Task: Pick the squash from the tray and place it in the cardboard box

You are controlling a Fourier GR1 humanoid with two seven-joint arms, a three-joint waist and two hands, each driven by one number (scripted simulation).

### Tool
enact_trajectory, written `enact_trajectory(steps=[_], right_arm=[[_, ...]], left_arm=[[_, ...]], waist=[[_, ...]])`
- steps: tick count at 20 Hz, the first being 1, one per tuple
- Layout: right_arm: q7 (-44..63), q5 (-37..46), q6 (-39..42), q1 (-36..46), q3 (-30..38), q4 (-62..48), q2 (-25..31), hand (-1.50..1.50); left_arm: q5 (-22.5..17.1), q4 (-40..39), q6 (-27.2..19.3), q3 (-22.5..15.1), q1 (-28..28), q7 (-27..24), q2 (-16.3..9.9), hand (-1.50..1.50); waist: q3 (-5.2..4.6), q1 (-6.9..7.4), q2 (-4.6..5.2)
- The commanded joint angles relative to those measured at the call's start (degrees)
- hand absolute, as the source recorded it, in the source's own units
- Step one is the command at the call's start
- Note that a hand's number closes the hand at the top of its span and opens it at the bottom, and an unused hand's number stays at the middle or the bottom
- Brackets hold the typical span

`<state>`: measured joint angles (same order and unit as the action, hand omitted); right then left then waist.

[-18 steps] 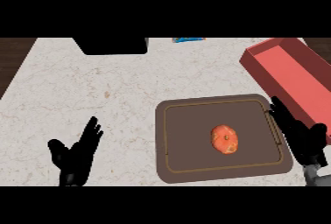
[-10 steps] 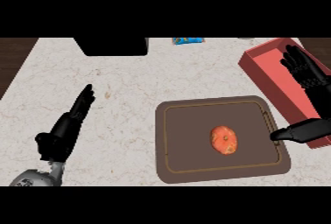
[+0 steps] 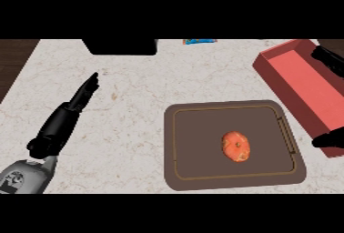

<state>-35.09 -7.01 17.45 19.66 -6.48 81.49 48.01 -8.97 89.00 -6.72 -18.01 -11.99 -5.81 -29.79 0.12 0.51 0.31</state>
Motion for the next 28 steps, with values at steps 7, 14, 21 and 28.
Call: enact_trajectory(steps=[7,14,21,28], right_arm=[[-0.2,20.9,1.9,3.4,-8.2,7.0,8.6,-1.5],[14.6,30.9,4.8,1.0,-15.4,24.0,9.2,-1.5],[32.0,36.5,11.2,-2.9,-19.9,36.4,4.9,-1.5],[36.4,41.9,17.9,-4.3,-21.0,36.1,-2.8,-1.5]], left_arm=[[-0.1,0.7,2.3,2.3,-2.2,2.3,-0.7,0.0],[1.2,-0.9,3.8,2.7,0.9,-2.0,0.0,0.0],[3.7,-0.8,3.1,2.6,0.4,-0.3,2.9,0.0],[4.6,-4.3,8.1,6.8,-1.9,-1.1,3.8,0.0]], waist=[[-0.18,0.11,-0.51],[-0.22,-0.69,-0.63],[-0.17,-0.88,-0.6],[-0.14,-0.54,-0.33]])
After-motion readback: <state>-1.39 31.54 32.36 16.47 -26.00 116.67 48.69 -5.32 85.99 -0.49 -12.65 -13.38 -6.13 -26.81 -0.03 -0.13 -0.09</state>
